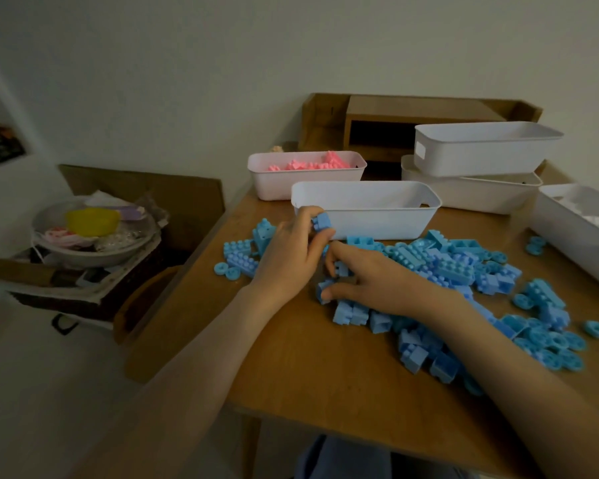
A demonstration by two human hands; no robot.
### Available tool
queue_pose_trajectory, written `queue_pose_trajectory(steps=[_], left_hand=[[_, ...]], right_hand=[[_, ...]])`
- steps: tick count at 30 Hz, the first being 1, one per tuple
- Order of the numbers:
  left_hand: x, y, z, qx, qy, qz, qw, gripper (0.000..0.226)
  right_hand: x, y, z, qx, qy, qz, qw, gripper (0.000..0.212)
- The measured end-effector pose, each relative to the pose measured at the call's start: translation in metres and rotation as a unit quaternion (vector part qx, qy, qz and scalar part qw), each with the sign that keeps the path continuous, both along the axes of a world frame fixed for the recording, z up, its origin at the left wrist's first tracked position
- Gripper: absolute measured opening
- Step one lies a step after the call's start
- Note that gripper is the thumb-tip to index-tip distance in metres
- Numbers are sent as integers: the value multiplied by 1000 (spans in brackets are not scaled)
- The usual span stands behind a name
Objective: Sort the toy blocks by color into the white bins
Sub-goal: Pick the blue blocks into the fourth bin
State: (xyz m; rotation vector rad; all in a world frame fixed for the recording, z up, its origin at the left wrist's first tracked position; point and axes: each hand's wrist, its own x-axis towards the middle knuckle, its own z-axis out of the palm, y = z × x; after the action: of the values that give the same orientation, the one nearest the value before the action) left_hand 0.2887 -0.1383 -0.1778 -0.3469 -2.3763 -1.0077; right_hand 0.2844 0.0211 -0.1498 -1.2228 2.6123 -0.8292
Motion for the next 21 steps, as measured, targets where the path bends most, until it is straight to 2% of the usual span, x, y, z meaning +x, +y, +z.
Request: queue_pose_trajectory(steps=[2, 4, 7, 9, 12, 16, 19, 21], left_hand=[[3, 0, 1, -45, 66, 20, 997, 28], [5, 1, 1, -128, 174, 65, 974, 28], [7, 5, 1, -178, 232, 63, 954, 25], [9, 5, 2, -169, 218, 51, 960, 25], [12, 4, 2, -122, 142, 8, 982, 27], [13, 5, 2, -100, 85, -23, 991, 30], [13, 6, 3, -60, 47, -33, 997, 41], [14, 7, 4, -66, 33, -31, 997, 48]], right_hand=[[-4, 3, -2, -3, 8, -23, 1000, 29], [-8, 6, -3, -23, 19, -48, 998, 33], [-11, 10, -6, -83, 55, -77, 992, 33], [-12, 10, -7, -122, 70, -90, 986, 31], [-11, 7, -4, -168, 70, -86, 980, 32], [-8, 5, -2, -193, 65, -81, 976, 37], [-7, 5, -2, -203, 60, -85, 974, 39], [-8, 5, -2, -208, 62, -86, 972, 39]])
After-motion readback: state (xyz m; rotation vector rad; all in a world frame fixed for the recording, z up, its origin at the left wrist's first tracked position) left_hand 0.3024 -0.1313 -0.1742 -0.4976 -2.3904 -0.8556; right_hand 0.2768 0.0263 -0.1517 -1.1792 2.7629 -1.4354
